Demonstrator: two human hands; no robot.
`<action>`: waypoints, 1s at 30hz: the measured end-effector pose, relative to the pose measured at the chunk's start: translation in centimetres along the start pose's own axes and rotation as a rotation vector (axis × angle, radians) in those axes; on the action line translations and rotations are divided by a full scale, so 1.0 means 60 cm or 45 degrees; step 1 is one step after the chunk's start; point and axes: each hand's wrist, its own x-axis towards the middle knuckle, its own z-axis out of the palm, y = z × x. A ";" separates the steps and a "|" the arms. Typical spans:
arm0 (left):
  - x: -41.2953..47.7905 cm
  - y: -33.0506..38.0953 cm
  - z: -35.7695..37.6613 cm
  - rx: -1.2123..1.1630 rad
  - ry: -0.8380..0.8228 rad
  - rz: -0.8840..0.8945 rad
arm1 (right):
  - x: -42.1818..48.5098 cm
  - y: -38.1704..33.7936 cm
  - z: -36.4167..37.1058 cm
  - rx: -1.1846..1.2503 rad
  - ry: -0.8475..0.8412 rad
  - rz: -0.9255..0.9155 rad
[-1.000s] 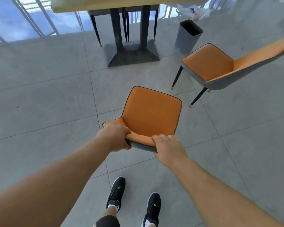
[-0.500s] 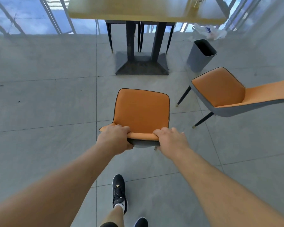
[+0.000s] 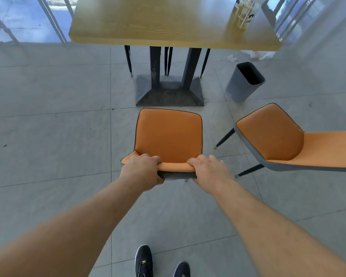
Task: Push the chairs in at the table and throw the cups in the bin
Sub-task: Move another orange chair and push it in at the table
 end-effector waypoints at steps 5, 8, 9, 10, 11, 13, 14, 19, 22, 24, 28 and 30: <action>0.085 0.003 -0.039 -0.055 0.018 -0.062 | 0.097 0.038 -0.053 -0.033 0.006 -0.054; 0.139 -0.001 -0.064 -0.060 0.042 -0.089 | 0.160 0.061 -0.086 -0.053 0.024 -0.128; 0.158 -0.004 -0.075 -0.065 0.050 -0.102 | 0.184 0.067 -0.098 -0.063 0.027 -0.154; 0.178 -0.008 -0.086 -0.074 0.054 -0.122 | 0.208 0.072 -0.109 -0.070 0.029 -0.179; 0.197 -0.012 -0.099 -0.084 0.055 -0.144 | 0.232 0.075 -0.121 -0.075 0.032 -0.199; 0.239 -0.022 -0.127 -0.100 0.051 -0.189 | 0.281 0.081 -0.142 -0.090 0.046 -0.226; 0.260 -0.027 -0.141 -0.110 0.047 -0.208 | 0.306 0.084 -0.152 -0.103 0.057 -0.235; 0.354 -0.045 -0.200 -0.115 0.061 -0.284 | 0.423 0.099 -0.199 -0.123 0.038 -0.272; 0.404 -0.056 -0.225 -0.089 0.114 -0.270 | 0.482 0.107 -0.226 -0.125 0.038 -0.293; 0.433 -0.066 -0.240 -0.080 0.118 -0.238 | 0.515 0.112 -0.244 -0.132 0.026 -0.291; 0.467 -0.125 -0.280 -0.001 0.034 -0.225 | 0.561 0.073 -0.254 -0.090 0.017 -0.349; 0.470 -0.166 -0.299 0.027 -0.040 -0.236 | 0.572 0.037 -0.247 -0.056 0.047 -0.362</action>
